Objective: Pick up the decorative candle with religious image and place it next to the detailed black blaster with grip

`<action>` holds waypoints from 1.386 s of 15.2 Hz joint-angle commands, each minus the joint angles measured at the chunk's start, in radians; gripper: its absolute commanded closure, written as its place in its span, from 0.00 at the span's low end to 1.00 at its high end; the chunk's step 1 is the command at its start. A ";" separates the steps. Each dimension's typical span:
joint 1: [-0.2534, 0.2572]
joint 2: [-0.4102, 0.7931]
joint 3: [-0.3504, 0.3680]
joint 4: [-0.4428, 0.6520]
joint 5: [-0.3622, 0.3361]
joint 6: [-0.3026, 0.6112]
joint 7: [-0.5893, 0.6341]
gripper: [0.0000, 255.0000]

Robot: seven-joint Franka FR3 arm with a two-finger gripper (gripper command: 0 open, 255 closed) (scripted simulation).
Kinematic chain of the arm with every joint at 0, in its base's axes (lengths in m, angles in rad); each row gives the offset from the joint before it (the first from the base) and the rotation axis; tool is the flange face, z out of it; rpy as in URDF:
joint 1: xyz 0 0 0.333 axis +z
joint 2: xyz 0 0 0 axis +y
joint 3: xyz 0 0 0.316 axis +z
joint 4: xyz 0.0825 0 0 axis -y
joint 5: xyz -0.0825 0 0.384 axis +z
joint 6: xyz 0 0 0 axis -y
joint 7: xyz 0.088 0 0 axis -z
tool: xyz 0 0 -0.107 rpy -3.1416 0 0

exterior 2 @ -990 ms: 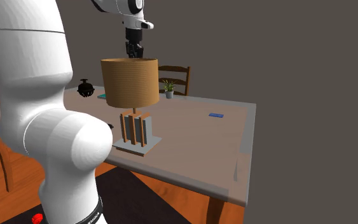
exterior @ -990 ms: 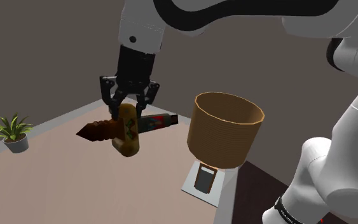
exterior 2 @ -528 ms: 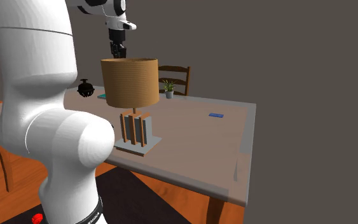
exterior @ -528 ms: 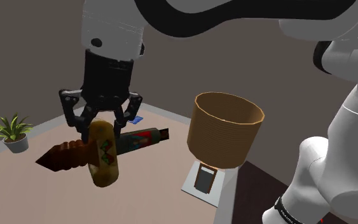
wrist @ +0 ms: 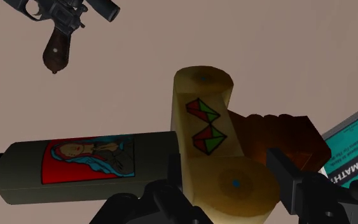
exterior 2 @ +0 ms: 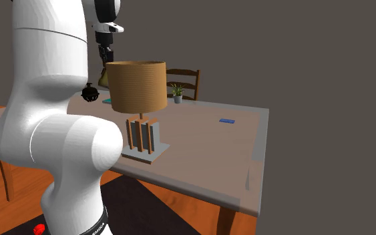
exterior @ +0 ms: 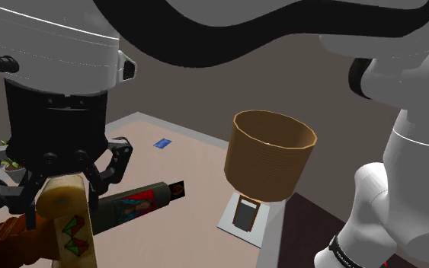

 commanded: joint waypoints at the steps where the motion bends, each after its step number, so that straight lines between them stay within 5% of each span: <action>1: 0.010 0.007 0.004 -0.011 -0.007 0.020 0.017 1.00; 21: 0.001 0.018 -0.004 -0.266 -0.012 0.285 0.012 1.00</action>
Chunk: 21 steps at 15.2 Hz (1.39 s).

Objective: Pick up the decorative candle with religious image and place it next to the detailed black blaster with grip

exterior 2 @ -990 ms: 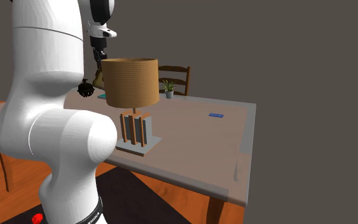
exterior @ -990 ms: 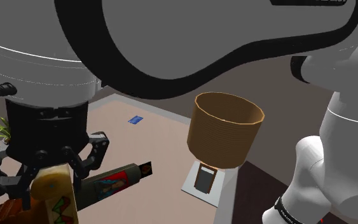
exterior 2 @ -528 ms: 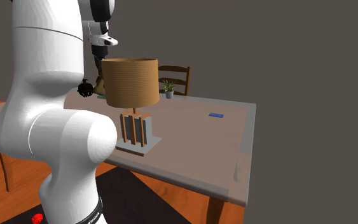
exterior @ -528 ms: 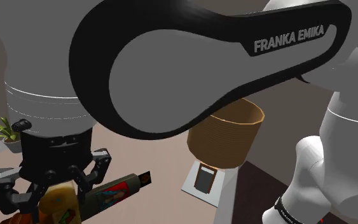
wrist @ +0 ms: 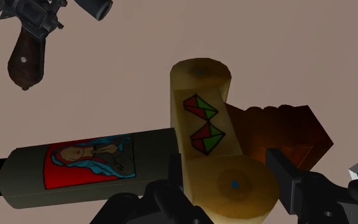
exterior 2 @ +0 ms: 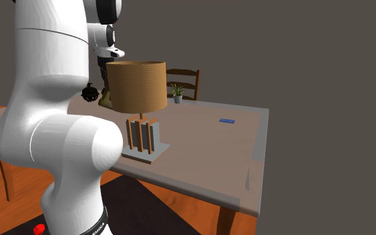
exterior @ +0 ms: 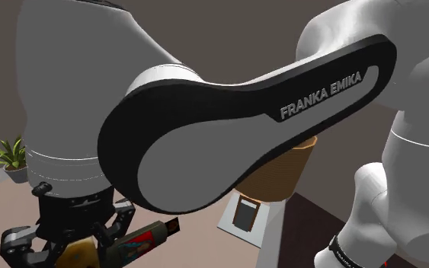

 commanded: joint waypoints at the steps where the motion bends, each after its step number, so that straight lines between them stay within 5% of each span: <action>1: 0.000 0.003 -0.001 -0.022 -0.002 0.027 0.000 1.00; 15: 0.008 0.067 -0.014 -0.132 -0.035 0.195 0.014 1.00; 21: 0.009 0.069 -0.015 -0.134 -0.036 0.200 0.014 1.00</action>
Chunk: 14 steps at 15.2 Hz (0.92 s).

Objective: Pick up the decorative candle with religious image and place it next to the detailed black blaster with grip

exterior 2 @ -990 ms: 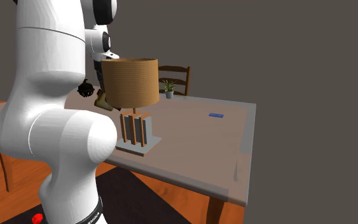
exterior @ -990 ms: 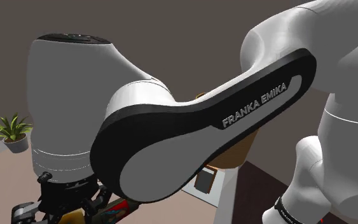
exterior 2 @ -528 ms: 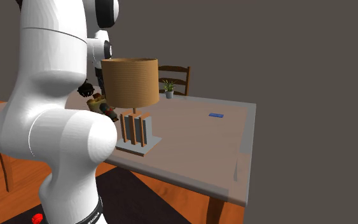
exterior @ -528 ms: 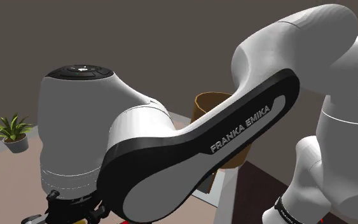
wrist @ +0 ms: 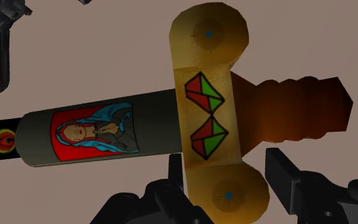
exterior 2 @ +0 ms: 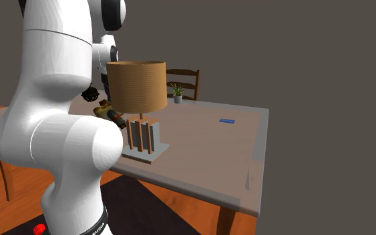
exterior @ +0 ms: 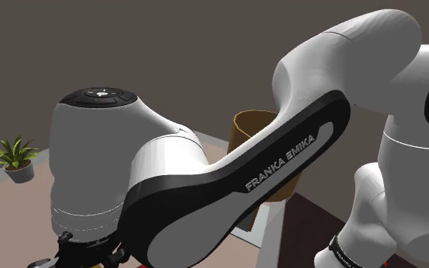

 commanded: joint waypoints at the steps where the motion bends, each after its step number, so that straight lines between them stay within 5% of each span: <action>1: 0.002 0.003 0.003 -0.010 0.002 0.001 -0.001 1.00; 2: 0.002 0.003 0.003 -0.010 0.002 0.001 -0.001 1.00; 3: 0.001 0.003 0.002 -0.010 0.003 0.002 -0.003 0.00; 14: -0.018 -0.075 0.015 0.017 0.043 -0.097 -0.027 0.00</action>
